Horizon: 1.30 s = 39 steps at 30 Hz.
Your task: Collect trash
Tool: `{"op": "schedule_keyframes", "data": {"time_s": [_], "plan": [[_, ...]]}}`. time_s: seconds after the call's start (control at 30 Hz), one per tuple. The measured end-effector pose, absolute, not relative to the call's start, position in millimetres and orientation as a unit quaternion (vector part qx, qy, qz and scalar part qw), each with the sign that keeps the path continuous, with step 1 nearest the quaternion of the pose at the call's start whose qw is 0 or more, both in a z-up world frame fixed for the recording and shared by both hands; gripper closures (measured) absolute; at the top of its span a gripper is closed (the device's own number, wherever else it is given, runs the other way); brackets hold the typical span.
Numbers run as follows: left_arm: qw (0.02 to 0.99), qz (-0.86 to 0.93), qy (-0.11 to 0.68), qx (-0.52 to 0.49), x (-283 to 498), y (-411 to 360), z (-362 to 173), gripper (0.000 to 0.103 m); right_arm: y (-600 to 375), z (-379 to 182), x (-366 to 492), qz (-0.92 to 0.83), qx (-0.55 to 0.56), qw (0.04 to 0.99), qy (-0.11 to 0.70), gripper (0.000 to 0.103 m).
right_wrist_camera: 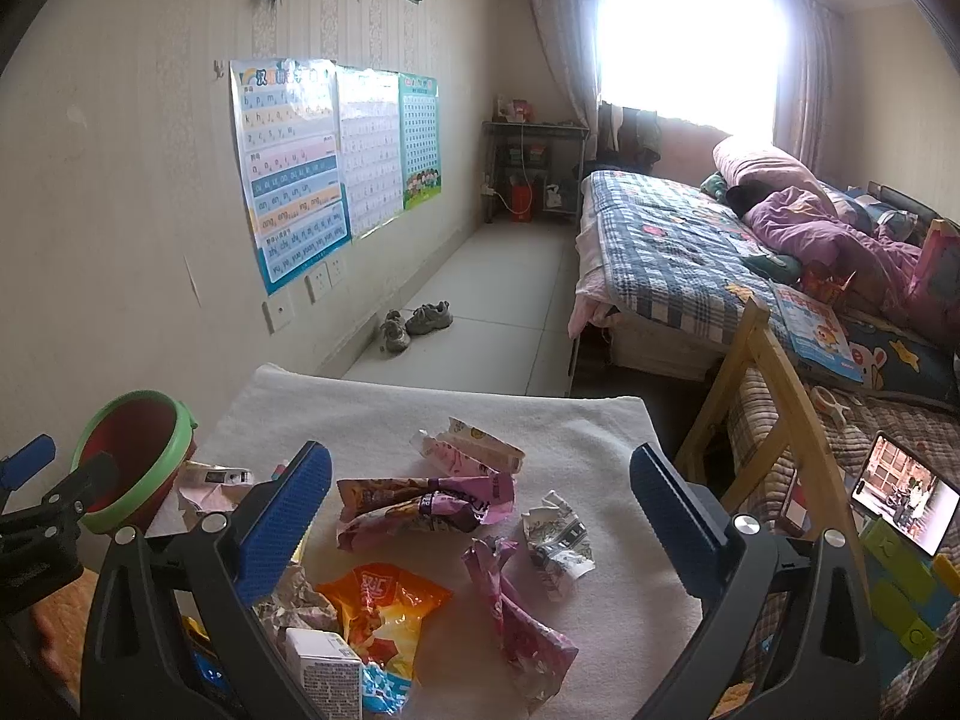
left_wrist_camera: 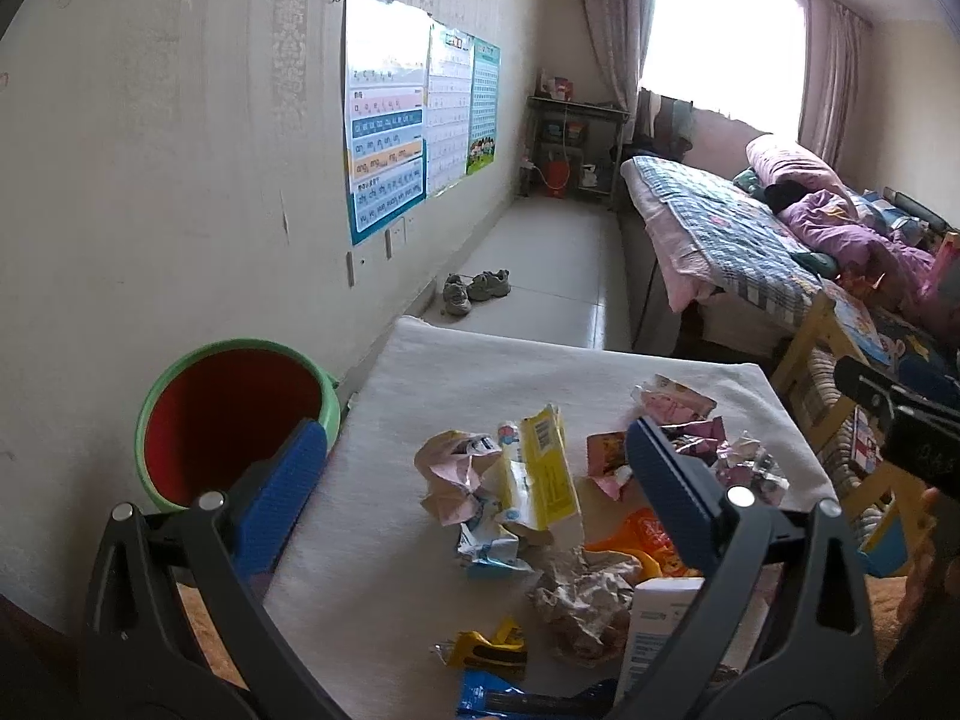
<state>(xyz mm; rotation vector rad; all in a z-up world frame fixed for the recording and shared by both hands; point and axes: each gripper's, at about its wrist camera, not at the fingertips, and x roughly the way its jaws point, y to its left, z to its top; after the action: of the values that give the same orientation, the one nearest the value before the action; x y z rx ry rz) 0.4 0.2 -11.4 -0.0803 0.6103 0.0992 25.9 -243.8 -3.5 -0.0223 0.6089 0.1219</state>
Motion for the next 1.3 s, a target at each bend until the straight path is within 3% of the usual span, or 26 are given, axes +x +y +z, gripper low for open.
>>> {"op": "schedule_keyframes", "data": {"time_s": [1.3], "plan": [[0.95,0.072,0.304,-0.015,-3.3,3.0,-19.8,0.006,-249.5,-10.4,22.8,0.057,-0.019,0.951,0.304,0.007]]}}
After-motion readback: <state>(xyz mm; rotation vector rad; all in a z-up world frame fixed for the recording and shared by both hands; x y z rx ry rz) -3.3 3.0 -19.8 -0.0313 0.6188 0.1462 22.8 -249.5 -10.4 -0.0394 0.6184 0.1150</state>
